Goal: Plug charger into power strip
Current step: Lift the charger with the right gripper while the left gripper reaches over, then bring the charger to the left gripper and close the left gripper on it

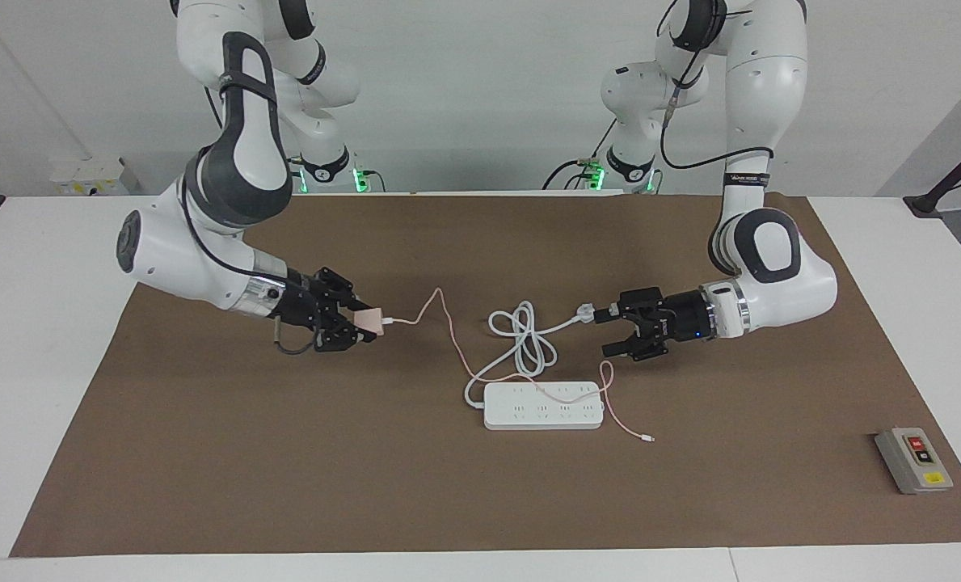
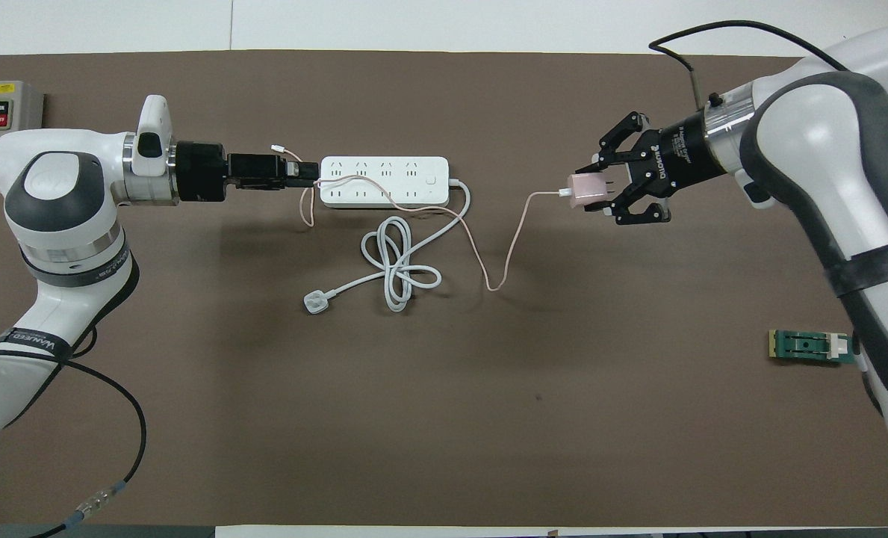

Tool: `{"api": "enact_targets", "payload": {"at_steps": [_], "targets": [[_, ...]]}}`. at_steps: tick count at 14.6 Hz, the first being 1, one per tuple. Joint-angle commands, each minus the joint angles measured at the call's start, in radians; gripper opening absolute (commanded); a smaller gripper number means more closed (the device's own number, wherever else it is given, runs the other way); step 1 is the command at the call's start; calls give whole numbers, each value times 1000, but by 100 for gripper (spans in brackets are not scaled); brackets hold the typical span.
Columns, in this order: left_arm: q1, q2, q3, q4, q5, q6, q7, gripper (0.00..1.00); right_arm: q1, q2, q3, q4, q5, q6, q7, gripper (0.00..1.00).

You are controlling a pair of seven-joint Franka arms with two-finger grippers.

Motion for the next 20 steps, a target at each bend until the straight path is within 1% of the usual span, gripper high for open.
{"api": "enact_targets", "payload": {"at_steps": [1,2,3,4,5,6,8,11,13,15,17,20], "targets": [[-33,38,-9,41,-47,-6,26,100,70,12,-4,19,24,63,59,0],[-50,46,-9,42,-65,-6,26,100,100,12,-4,19,24,89,94,0],[-62,75,-11,64,-89,-31,26,100,126,13,-4,21,35,117,119,0],[-77,139,-19,122,-103,-54,26,100,156,15,-4,21,61,153,133,0],[-85,170,-29,142,-117,-60,26,100,179,19,-4,21,67,189,156,0],[-91,178,-42,137,-170,-61,26,100,205,24,-4,21,69,225,179,0],[-125,173,-45,102,-208,-60,25,100,253,44,-4,42,67,261,202,0],[-127,170,-63,91,-225,-91,23,100,262,58,-4,58,63,270,213,0],[-124,163,-65,76,-226,-139,6,100,284,76,-4,64,61,299,216,0],[-114,124,-65,41,-226,-158,-9,100,292,87,-4,65,60,307,216,0],[-113,88,-65,3,-231,-141,-17,100,293,88,-4,68,60,306,216,0],[-122,87,-63,2,-245,-117,-55,100,293,91,-4,81,56,306,216,0]]}}
